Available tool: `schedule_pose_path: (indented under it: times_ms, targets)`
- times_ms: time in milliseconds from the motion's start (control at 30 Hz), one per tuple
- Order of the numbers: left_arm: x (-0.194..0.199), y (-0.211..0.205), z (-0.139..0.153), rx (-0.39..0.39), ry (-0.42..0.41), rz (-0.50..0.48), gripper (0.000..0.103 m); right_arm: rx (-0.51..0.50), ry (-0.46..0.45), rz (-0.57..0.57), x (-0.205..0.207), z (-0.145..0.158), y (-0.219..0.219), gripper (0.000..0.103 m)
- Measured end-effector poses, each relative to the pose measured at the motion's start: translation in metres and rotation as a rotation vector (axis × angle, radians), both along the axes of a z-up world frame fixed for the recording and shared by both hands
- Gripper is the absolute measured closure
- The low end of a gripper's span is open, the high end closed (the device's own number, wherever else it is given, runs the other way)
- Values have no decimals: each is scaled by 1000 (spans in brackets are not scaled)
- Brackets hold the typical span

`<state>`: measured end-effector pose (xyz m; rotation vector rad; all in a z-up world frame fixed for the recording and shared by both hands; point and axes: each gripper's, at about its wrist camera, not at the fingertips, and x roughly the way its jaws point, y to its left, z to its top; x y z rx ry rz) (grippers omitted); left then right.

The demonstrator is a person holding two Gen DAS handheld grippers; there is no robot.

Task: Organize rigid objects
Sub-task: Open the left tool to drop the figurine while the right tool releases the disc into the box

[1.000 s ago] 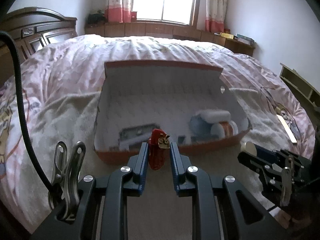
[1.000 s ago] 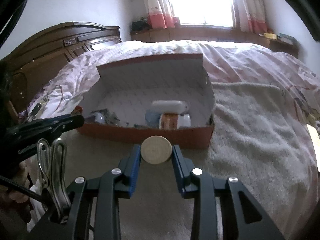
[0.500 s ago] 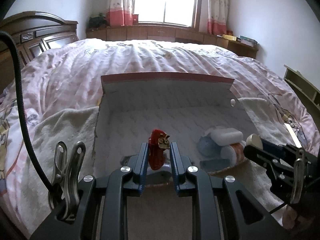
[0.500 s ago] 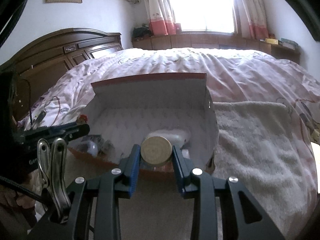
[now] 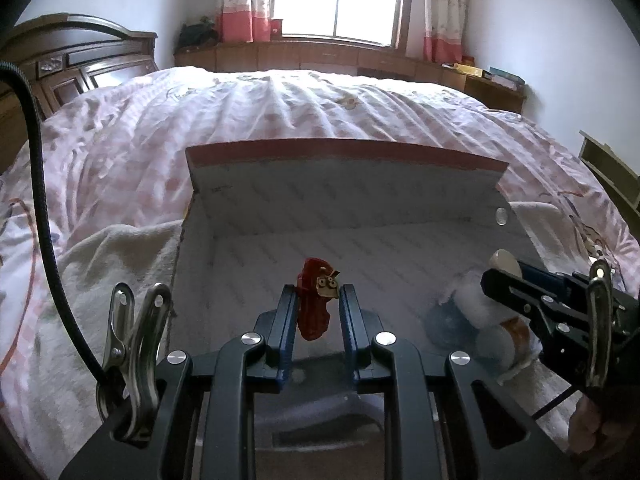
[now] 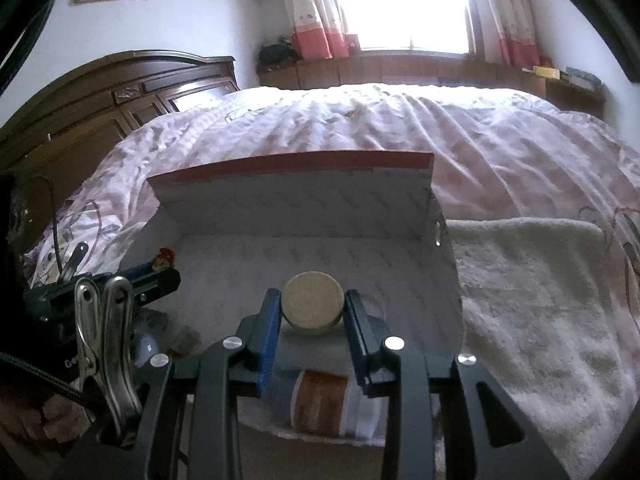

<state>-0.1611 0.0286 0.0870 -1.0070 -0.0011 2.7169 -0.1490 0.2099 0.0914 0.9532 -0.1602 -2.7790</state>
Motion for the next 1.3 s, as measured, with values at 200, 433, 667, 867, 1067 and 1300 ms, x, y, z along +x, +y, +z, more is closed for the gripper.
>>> schedule_pose_path:
  times_ms: [200,433,667,867,1067,1300]
  targets:
    - [-6,2,-7,-8,-6,1,81,6,-7,-7,-10,-5,-3,70]
    - [-9,1,-8,-4,-30,26,71,-7,-4,-6,-9,-5,-4,56]
    - [-5,-3,-4,-1,-27,46,70,-9,22,-10,-3,2,-6,42]
    - [3,-4,2,4,-23,46,70,-11,26,-5,5,8,-9,39]
    - [18,-8,7,10,-23,55,70,-27,23,-4,20,10,-12,38]
    - [38,-11,13,13,-25,66,70,-26,18,-9,42,13,-14,37]
